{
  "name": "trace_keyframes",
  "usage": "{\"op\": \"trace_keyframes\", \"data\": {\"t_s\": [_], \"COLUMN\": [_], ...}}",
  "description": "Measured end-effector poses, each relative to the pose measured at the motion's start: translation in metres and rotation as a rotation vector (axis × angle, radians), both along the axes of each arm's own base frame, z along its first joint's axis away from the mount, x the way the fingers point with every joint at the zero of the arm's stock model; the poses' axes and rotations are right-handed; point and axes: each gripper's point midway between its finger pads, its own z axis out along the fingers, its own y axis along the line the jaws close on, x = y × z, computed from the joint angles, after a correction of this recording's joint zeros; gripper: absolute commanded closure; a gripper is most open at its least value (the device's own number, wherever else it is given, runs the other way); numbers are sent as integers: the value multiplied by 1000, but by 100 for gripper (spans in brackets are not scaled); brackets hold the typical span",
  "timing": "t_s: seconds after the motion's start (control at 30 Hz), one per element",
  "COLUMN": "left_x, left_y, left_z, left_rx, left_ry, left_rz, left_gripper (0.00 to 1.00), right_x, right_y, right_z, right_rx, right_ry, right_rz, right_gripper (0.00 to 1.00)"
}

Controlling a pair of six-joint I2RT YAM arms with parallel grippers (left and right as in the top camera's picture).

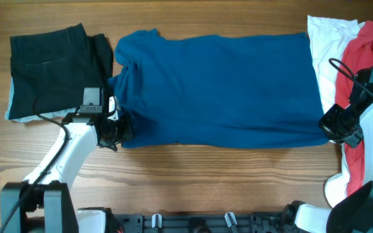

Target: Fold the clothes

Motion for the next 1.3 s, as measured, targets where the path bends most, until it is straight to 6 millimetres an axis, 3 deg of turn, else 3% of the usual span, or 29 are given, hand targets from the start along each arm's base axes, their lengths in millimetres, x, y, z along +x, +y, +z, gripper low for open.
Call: {"op": "trace_keyframes", "data": {"t_s": [0.03, 0.07, 0.1, 0.23, 0.33, 0.4, 0.53, 0.6, 0.67, 0.9, 1.13, 1.3], "left_x": [-1, -1, 0, 0, -21, -34, -33, -48, -63, -91, -122, -128], "left_y": [-3, -7, -10, -22, -20, -21, -26, -26, -24, -21, -21, -40], "left_z": [-4, -7, -10, -13, -9, 14, 96, 125, 139, 175, 170, 176], "left_rx": [0, 0, -1, -3, 4, -5, -48, -61, -66, -107, -156, -274], "left_ry": [10, 14, 15, 9, 96, 126, -37, -106, -150, -298, -193, -164], "left_rz": [-12, -25, -35, -81, -83, -85, -101, -104, -103, -42, 62, 46], "left_gripper": [76, 91, 96, 96, 96, 96, 96, 96, 96, 96, 96, 96], "right_x": [0, 0, 0, 0, 0, 0, -6, -9, -12, -23, -32, -32], "right_y": [0, 0, 0, 0, 0, 0, 0, -2, -6, -22, -33, -33], "right_z": [0, 0, 0, 0, 0, 0, 0, 0, 0, 0, 0, 0], "right_rx": [0, 0, 0, 0, 0, 1, 0, -2, -5, -9, -6, -9], "right_ry": [0, 0, 0, 0, 0, 2, 24, 36, 39, 44, 50, 50], "right_rz": [0, 0, 0, 0, 1, 4, 0, -12, -32, -117, -173, -176], "right_gripper": [95, 95, 95, 95, 95, 96, 96, 96, 96, 96, 96, 96]}}
